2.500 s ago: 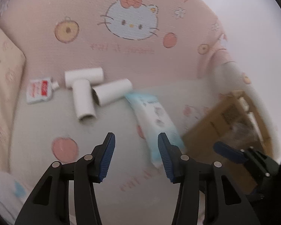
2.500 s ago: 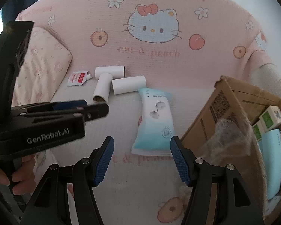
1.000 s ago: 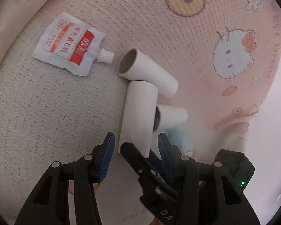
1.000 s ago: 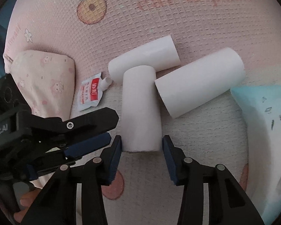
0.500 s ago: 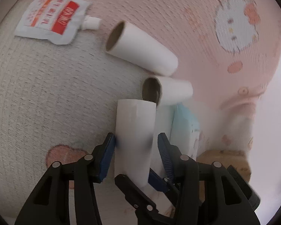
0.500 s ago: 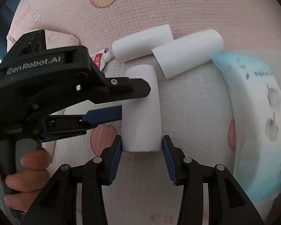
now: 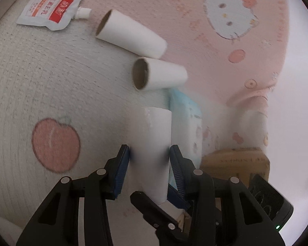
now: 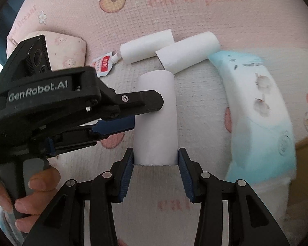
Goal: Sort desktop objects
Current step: 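Lift the held tube with the right tool and carry it over the cardboard box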
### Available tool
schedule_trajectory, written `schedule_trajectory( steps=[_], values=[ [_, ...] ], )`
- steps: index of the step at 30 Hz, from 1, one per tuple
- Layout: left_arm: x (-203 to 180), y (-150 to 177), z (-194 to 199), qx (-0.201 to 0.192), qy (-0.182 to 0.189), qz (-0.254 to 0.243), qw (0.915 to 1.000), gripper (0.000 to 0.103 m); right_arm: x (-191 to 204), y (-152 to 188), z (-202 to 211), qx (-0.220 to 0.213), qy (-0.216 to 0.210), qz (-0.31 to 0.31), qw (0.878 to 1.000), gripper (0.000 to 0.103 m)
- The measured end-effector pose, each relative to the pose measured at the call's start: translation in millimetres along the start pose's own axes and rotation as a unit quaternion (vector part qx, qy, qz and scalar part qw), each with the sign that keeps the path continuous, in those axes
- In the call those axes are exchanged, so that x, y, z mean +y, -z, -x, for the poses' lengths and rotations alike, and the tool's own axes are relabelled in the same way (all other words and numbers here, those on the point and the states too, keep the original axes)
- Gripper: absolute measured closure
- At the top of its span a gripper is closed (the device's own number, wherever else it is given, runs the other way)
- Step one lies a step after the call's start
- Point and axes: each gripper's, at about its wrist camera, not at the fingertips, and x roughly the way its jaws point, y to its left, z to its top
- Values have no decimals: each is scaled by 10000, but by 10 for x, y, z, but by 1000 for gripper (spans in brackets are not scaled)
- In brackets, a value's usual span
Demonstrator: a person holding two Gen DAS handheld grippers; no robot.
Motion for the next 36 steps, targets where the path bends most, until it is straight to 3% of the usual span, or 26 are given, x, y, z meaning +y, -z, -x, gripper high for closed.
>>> schedule_trajectory(
  steps=[8,17,26,36],
  values=[
    [-227,225,87,-27,319,-424,9986,58,-70,312,392,-226,203,208,9993,62],
    [-690,609,327,-599,222,-1285,9897,58,-180,477,852,-475,206,386,9979,62],
    [-956,853,610,-878,389,-1382,9857,58,-38,562,1290,-841,490,869,9914,62],
    [-1601,1041,834,-1162,357,-2166,9687,58,-38,515,1743,-1405,783,965,9823,62]
  ],
)
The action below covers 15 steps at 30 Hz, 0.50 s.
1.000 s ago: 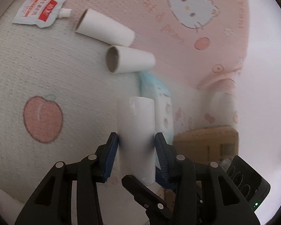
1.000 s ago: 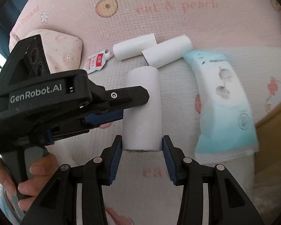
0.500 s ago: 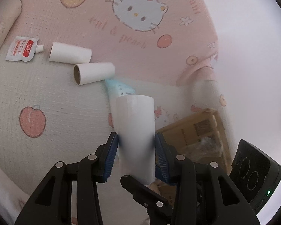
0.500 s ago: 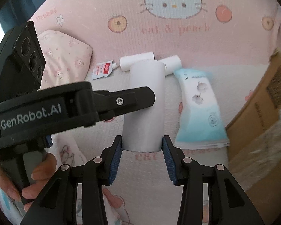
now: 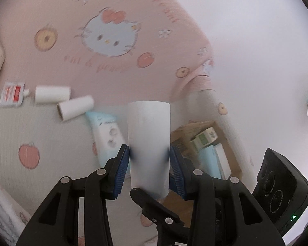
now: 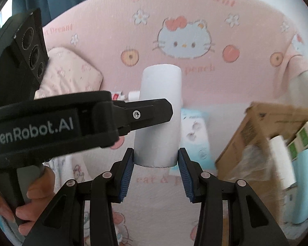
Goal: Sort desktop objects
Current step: 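Lift the held tube with the right tool and carry it over the cardboard box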
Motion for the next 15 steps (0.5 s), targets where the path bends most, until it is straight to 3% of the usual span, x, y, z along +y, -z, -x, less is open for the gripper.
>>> schedule_trajectory(
  steps=[10,15],
  values=[
    [-666,-184,-163,-32,408,-601,9974,58,-335,-156,535,-454,448,-183,9978,62],
    [-915,-217,-361,184,537,-772,9954,58,-597,-159,678,-529,590,-388,9961,62]
  ],
)
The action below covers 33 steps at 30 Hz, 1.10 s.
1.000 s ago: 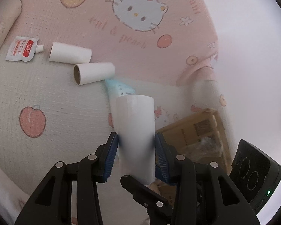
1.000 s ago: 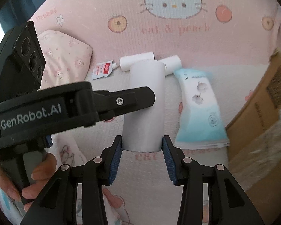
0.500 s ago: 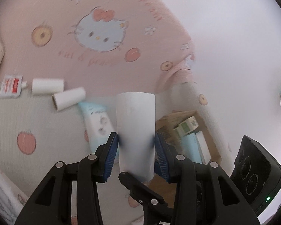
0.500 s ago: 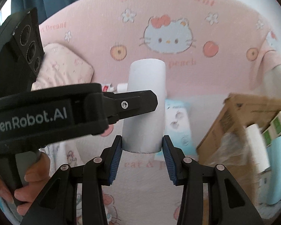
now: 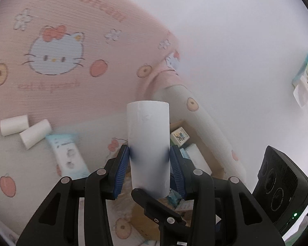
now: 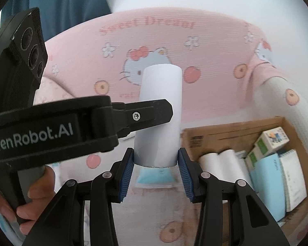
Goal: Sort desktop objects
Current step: 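Lift the held tube with the right tool and carry it over the cardboard box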
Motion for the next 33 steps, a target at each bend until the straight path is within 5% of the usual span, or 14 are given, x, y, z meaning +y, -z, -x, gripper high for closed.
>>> schedule_trajectory(
  steps=[16,24,33],
  values=[
    [-776,-221,-623,659,144,-417,9968,58,-850,-57,86,410,370,-380,9978,62],
    [-862,-279,-1044,1180,336,0,9924,59,-1185,-14,108,677,476,-318,9961,62],
    [-746,-206,-1504,1822,151,407,9823,59,-1592,142,-217,1183,190,-524,9914,62]
  ],
)
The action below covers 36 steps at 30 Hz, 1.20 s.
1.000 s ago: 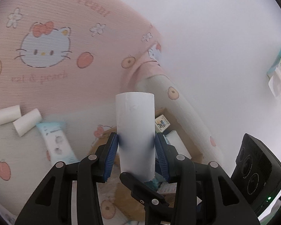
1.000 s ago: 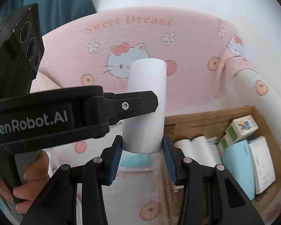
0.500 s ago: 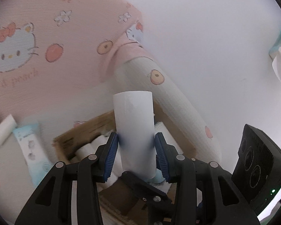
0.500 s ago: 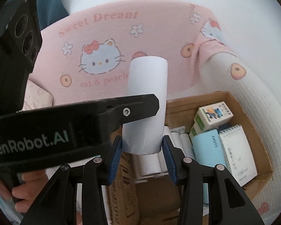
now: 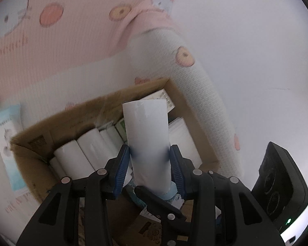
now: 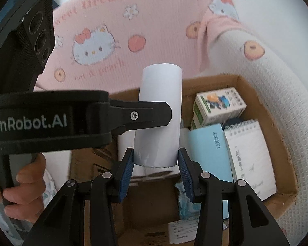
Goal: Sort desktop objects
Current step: 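Lift the held tube with the right tool and carry it over the cardboard box, then lower the tube into the box beside the paper rolls and open the right tool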
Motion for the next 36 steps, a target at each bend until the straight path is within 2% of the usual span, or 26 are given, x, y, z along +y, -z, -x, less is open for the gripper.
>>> schedule_trajectory(
  steps=[5,10,14,21,27,28,30,33,35,36],
  values=[
    [100,-30,-187,234,-89,241,9994,60,-55,41,-188,267,90,100,9996,62],
    [164,-65,-297,352,-210,383,9984,63,-124,36,-320,461,-29,189,9988,62],
    [217,-20,-376,452,-508,205,9975,66,-153,22,-419,585,-9,272,9979,62],
    [260,-45,-385,428,-462,247,9977,66,-380,-41,-496,784,-488,-113,9957,62],
    [183,-101,-353,512,-480,62,9975,66,-359,-93,-578,1000,-331,195,9942,62],
    [169,-104,-349,510,-507,26,9974,67,-350,-97,-587,1028,-293,244,9940,62],
    [145,-121,-378,561,-580,-28,9967,75,-347,-106,-589,1046,-256,262,9938,62],
    [195,-139,-452,745,-731,76,9945,78,-353,-109,-546,993,-241,271,9944,62],
    [271,-141,-496,943,-977,215,9905,81,-368,-116,-501,955,-236,238,9949,62],
    [284,-144,-496,946,-965,229,9906,82,-383,-123,-471,932,-250,201,9951,62]
  ],
)
